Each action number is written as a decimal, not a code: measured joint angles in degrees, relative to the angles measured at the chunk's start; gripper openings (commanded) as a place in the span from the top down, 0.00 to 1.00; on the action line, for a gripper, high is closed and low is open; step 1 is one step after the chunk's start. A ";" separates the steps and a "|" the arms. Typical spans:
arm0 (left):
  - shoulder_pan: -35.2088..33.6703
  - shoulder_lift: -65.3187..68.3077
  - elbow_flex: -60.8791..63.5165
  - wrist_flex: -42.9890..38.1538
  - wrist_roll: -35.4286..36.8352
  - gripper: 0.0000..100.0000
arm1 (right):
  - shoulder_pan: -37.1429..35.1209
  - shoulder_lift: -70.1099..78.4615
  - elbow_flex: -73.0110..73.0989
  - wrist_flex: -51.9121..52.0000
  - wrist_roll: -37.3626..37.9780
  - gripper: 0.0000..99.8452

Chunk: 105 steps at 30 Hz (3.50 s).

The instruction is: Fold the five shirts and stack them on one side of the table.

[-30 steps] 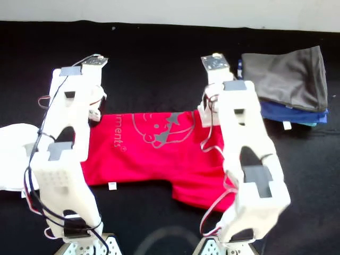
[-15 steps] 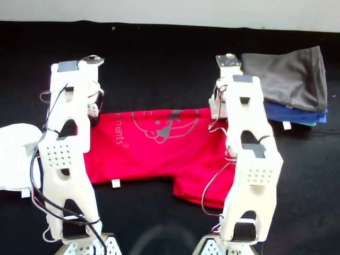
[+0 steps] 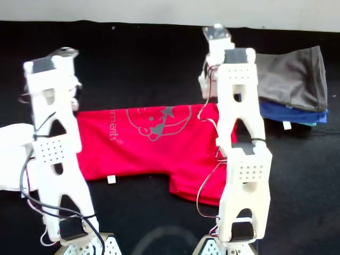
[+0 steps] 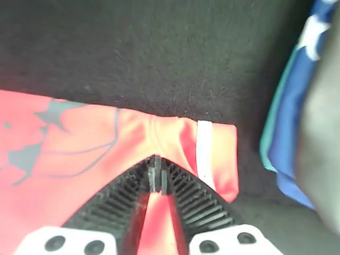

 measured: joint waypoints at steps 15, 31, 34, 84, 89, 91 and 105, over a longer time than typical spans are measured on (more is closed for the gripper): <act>-0.62 -44.66 53.80 -6.86 -2.29 0.99 | -5.63 -26.99 17.23 2.90 0.00 0.99; 5.89 -64.62 112.35 -48.00 -2.29 0.99 | -14.77 -37.45 80.88 -22.42 0.00 0.99; 4.31 -65.14 113.14 -48.97 -2.20 0.99 | -14.77 -37.54 89.32 -27.34 0.00 0.99; -0.62 -65.67 115.69 -55.65 2.02 0.99 | -27.78 -60.04 115.96 -25.67 23.38 0.69; -0.70 -65.67 115.69 -55.65 2.02 0.99 | -27.87 -55.12 118.77 -33.49 23.38 0.77; -0.70 -65.67 115.69 -55.65 2.02 0.99 | -26.20 -52.57 118.33 -35.69 23.38 0.83; -0.79 -65.67 115.69 -55.74 2.02 0.99 | -17.93 -45.54 103.30 -28.40 23.38 0.99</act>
